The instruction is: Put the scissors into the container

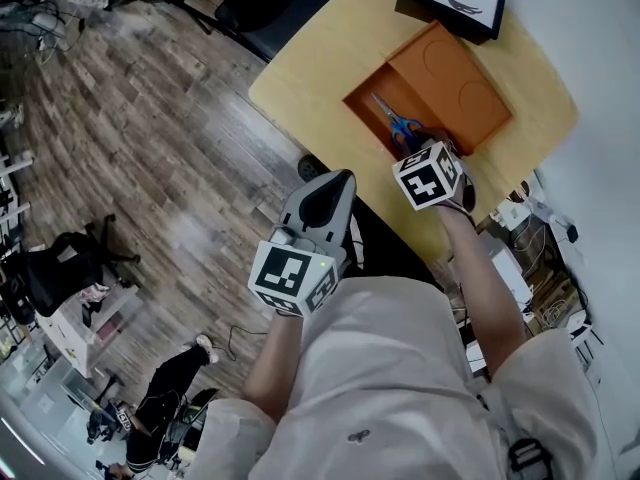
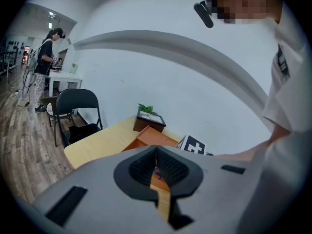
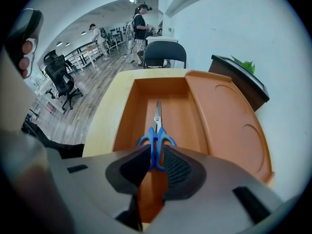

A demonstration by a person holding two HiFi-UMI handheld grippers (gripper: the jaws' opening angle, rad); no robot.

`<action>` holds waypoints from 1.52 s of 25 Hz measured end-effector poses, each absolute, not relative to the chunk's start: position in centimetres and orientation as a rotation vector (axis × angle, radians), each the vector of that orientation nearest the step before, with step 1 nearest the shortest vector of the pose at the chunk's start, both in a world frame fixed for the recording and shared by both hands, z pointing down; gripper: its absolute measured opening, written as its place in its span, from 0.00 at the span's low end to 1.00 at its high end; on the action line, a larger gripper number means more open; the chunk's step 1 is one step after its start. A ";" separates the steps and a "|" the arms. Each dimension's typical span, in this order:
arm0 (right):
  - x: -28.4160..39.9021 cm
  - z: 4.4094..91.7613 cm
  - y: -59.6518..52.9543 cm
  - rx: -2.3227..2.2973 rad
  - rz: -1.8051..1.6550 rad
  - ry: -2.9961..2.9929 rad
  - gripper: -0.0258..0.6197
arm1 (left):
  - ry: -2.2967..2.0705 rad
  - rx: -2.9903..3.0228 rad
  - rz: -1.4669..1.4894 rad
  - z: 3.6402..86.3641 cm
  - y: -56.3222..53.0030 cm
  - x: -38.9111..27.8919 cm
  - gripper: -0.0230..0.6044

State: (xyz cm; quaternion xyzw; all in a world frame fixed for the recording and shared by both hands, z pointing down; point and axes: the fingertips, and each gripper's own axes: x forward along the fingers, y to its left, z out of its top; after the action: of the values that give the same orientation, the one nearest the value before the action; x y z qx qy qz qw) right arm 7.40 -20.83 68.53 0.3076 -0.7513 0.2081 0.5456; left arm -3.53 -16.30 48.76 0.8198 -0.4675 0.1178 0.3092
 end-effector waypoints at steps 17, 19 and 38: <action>7.8 63.9 -20.2 0.963 0.486 -1.857 0.12 | -1.209 2.218 0.344 47.6 -14.7 -6.6 0.05; 7.9 62.6 -19.5 1.007 0.485 -1.864 0.12 | -1.202 2.234 0.343 47.3 -14.4 -7.3 0.05; 3.6 49.3 -7.2 1.432 0.357 -1.997 0.04 | -0.945 2.464 0.333 43.3 -6.0 -10.6 0.05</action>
State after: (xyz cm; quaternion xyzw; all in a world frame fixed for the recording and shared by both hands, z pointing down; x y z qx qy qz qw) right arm 3.63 -7.17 49.27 0.5457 -0.7610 0.1361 0.3235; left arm -10.55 -5.96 43.29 0.8995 -0.3452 0.1216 0.2386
